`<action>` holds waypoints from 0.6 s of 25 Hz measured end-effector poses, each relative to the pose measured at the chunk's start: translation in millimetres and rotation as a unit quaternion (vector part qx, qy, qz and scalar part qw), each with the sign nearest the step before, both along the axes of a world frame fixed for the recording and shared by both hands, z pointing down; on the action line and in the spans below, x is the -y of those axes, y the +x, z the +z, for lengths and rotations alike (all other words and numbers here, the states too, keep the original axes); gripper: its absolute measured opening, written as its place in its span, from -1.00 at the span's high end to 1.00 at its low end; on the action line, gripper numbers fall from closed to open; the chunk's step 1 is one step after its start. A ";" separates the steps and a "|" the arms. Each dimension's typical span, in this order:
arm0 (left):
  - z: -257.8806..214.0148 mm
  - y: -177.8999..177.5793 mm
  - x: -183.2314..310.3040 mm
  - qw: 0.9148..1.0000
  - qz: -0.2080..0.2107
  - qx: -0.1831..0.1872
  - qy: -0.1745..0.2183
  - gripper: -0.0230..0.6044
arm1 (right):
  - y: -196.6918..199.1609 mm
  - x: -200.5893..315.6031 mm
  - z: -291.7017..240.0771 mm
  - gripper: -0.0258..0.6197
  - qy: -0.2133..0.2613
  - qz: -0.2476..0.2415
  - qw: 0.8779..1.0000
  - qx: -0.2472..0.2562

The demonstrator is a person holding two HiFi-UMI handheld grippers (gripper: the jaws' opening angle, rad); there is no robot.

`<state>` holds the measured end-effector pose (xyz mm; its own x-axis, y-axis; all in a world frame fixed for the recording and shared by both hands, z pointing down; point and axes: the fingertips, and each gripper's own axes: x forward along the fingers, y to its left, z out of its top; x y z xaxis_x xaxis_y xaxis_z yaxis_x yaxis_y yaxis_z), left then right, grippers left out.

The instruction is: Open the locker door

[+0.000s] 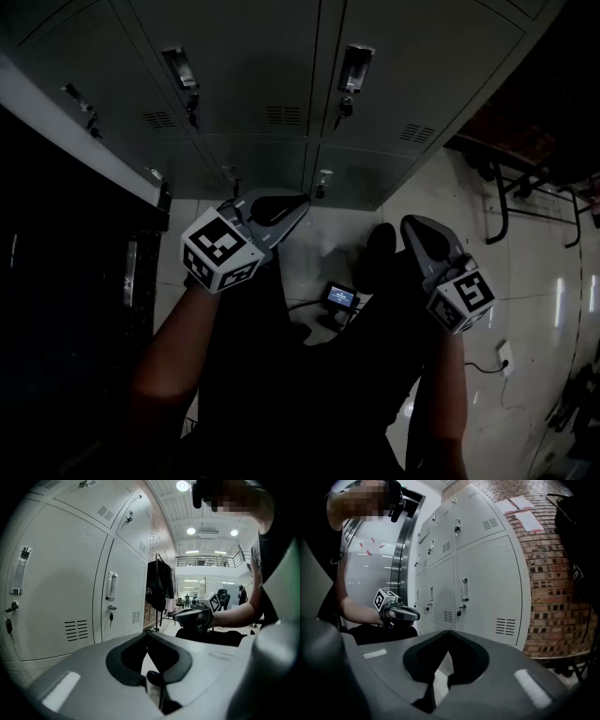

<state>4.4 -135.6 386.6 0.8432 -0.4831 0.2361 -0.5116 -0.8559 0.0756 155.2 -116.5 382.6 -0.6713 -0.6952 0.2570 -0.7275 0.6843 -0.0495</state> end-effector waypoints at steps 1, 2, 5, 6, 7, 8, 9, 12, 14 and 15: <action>-0.1 -0.2 0.0 1.000 0.000 0.000 0.000 0.89 | -0.5 0.1 -0.1 0.92 0.000 -0.001 1.000 -0.001; -0.3 -0.5 0.0 1.000 -0.001 0.000 0.000 0.89 | -1.0 0.1 -0.1 0.92 0.000 -0.001 1.000 -0.001; -0.9 -0.9 -0.2 1.000 -0.001 -0.001 0.000 0.89 | -2.5 0.1 0.6 0.92 -0.001 -0.002 1.000 -0.003; -1.1 -1.0 -0.3 1.000 -0.001 -0.002 0.001 0.89 | -3.1 0.2 0.9 0.92 -0.001 -0.003 1.000 -0.005; -1.3 -1.1 -0.3 1.000 -0.001 -0.002 0.001 0.89 | -4.0 0.4 0.9 0.92 0.000 -0.003 1.000 -0.007; -1.6 -1.3 -0.4 1.000 -0.001 -0.003 0.001 0.89 | -5.4 0.8 0.3 0.92 0.001 -0.003 1.000 -0.008; -1.9 -1.6 -0.4 1.000 -0.001 -0.003 0.002 0.89 | -7.3 1.5 -1.2 0.91 0.004 -0.004 1.000 -0.009; -2.9 -2.7 -0.5 1.000 -0.001 -0.006 0.002 0.89 | -11.2 3.4 -3.9 0.92 0.008 -0.004 1.000 -0.012; -3.3 -4.4 -0.4 1.000 -0.002 -0.008 0.002 0.89 | -13.2 4.3 -3.4 0.92 0.009 -0.006 1.000 -0.017; -3.6 -5.5 -0.3 1.000 -0.003 -0.009 0.003 0.89 | -14.8 4.8 -3.3 0.91 0.010 -0.008 1.000 -0.019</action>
